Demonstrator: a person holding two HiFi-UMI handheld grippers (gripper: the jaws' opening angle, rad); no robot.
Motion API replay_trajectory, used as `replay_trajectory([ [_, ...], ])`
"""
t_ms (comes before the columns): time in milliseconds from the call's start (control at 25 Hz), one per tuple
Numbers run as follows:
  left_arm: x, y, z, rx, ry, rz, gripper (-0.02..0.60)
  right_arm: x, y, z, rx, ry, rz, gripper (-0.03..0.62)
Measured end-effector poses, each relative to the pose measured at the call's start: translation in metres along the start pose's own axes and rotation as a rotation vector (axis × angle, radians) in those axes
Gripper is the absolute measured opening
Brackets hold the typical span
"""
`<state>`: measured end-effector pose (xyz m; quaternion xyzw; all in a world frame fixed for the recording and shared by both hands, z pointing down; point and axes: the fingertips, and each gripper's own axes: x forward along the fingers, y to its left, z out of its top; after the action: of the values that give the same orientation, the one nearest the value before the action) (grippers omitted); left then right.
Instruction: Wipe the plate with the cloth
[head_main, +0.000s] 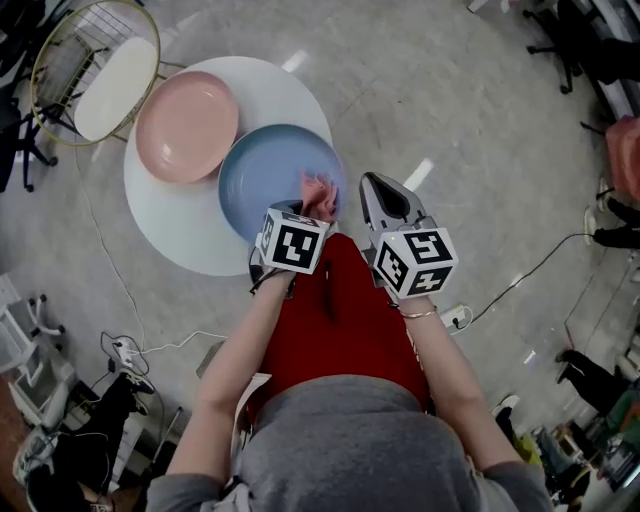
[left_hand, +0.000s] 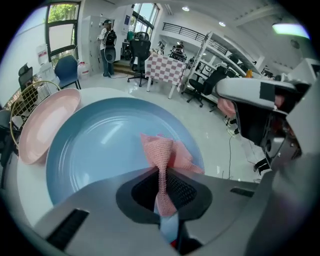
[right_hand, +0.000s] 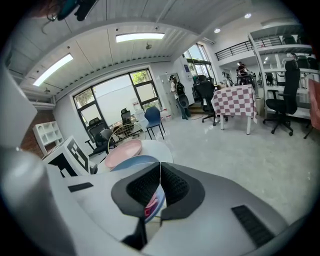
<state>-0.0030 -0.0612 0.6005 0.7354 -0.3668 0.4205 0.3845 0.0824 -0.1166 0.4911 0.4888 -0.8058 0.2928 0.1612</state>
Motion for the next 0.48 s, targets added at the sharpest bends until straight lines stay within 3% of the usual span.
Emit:
replay_trajectory([
  [240,-0.011,0.029,-0.02,-0.05,0.012,0.039,0.034,0.03,0.04,0.003,-0.069,0.04,0.104,0.029],
  [480,-0.03,0.06,-0.037,-0.127,-0.001,0.13,0.034,0.052,0.077,0.005,-0.129,0.073,0.199,0.029],
])
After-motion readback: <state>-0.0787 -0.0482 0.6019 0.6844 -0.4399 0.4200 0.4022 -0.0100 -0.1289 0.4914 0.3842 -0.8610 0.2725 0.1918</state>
